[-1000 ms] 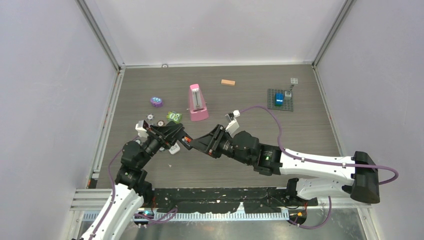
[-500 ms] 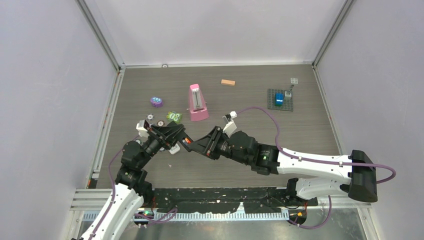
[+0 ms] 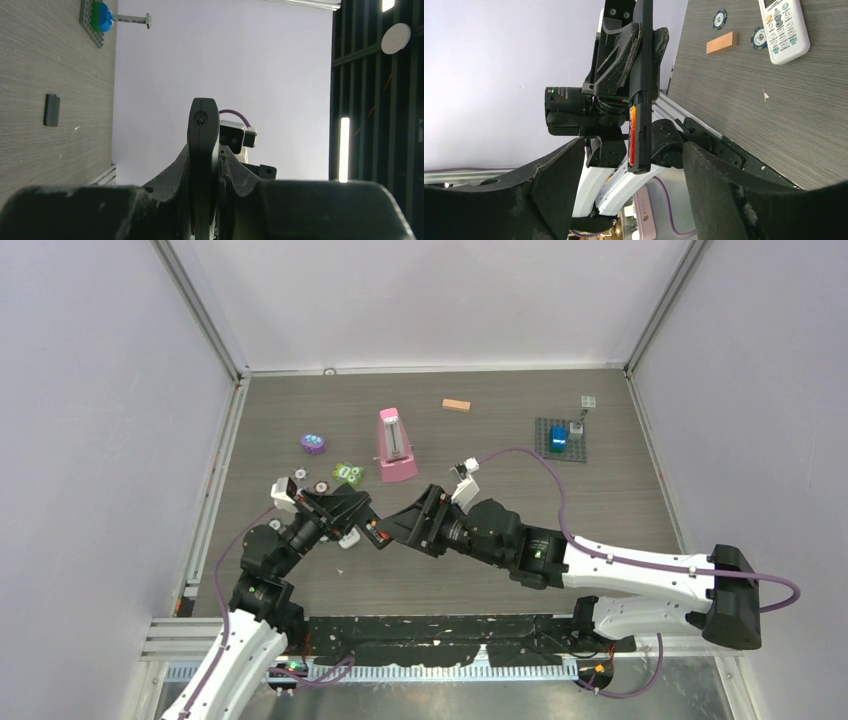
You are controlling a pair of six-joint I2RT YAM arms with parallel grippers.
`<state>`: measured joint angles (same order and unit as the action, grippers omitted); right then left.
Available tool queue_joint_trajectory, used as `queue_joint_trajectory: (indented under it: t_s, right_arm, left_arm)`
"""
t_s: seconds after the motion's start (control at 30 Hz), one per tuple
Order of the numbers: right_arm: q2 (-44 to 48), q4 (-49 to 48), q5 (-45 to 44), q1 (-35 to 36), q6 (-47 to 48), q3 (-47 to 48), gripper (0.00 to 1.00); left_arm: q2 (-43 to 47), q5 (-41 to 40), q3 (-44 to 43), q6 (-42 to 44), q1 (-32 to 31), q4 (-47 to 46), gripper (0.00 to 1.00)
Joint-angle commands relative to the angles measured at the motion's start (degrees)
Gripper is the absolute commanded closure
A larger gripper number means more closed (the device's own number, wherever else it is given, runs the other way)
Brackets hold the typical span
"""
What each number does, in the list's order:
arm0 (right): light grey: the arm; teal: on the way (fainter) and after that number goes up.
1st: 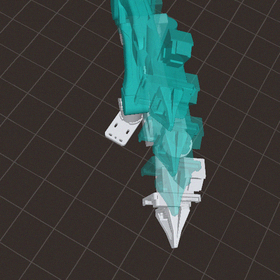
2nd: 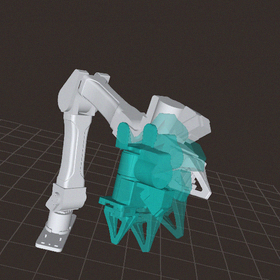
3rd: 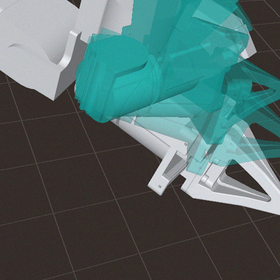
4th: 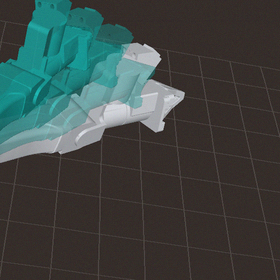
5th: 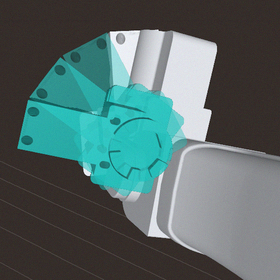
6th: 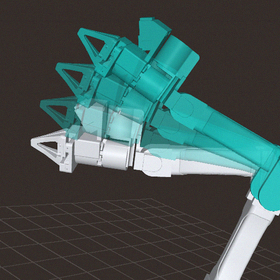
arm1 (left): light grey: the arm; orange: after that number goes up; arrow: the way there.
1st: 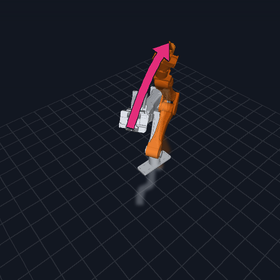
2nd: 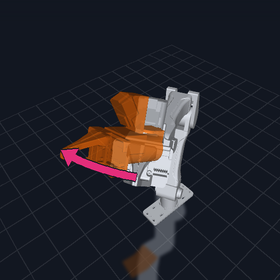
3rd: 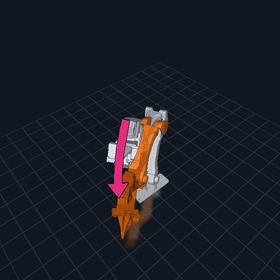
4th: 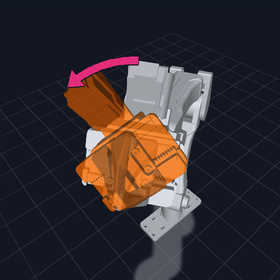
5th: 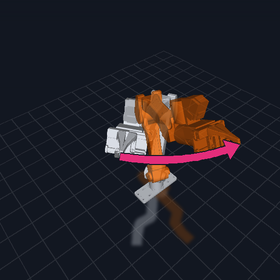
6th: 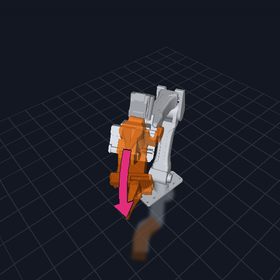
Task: Load the batteries into the remote control
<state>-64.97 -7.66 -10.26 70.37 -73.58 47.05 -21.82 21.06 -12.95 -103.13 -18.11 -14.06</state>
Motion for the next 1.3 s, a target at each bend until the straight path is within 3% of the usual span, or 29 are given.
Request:
queue_joint_trajectory:
  t_s: [0.0, 0.23, 0.5, 0.87, 1.03, 1.2, 1.27]
  right_arm:
    - [1.45, -2.23, 4.44, -1.20, 4.36, 1.39, 0.23]
    - [-1.38, -2.40, 19.53, -3.17, 16.28, 4.84, 0.24]
    - [0.19, 0.96, 23.29, -3.22, 25.05, 5.80, 0.29]
    - [-2.32, -6.82, 25.23, -3.25, 21.17, 2.61, 0.64]
    - [-2.94, -5.99, 24.89, -3.26, 21.41, 2.84, 0.70]
    - [-3.36, -4.78, 24.50, -3.18, 21.78, 2.72, 0.66]
    - [-3.22, -4.78, 24.14, -3.23, 21.78, 2.37, 0.73]
  left_arm:
    - [-0.50, 3.40, -2.20, 4.92, -0.17, -5.85, 1.00]
    - [-6.04, 15.80, -8.13, 15.11, 0.03, -8.14, 1.00]
    - [-10.85, 28.98, -12.91, 22.35, 0.18, -8.65, 1.00]
    - [-10.71, 30.01, -14.01, 24.38, 0.18, -8.70, 1.00]
    - [-10.47, 29.23, -14.02, 24.04, 0.18, -8.72, 1.00]
    - [-10.04, 28.24, -13.85, 23.47, 0.17, -8.61, 1.00]
    - [-9.93, 27.74, -13.71, 23.22, 0.18, -8.61, 1.00]
